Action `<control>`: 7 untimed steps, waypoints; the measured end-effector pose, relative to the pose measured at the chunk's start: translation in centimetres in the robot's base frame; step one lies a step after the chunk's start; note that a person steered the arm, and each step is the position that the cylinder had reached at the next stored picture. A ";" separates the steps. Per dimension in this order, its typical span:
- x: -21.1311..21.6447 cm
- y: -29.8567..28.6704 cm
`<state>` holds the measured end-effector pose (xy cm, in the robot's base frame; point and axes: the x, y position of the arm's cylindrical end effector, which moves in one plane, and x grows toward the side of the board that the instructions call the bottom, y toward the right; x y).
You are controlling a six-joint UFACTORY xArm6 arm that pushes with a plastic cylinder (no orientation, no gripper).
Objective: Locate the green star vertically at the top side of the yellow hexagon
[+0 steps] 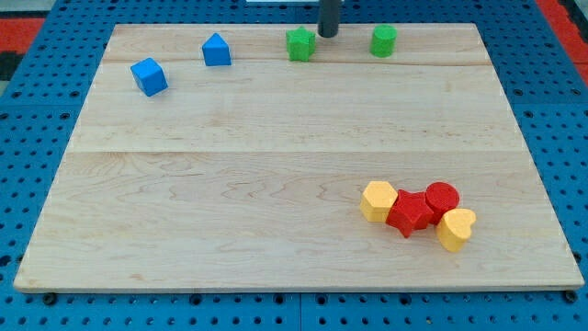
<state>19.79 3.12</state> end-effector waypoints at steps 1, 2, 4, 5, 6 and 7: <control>-0.5 -6.8; 2.2 -6.5; 3.3 2.1; 5.7 2.9; 9.6 3.1; 14.7 3.5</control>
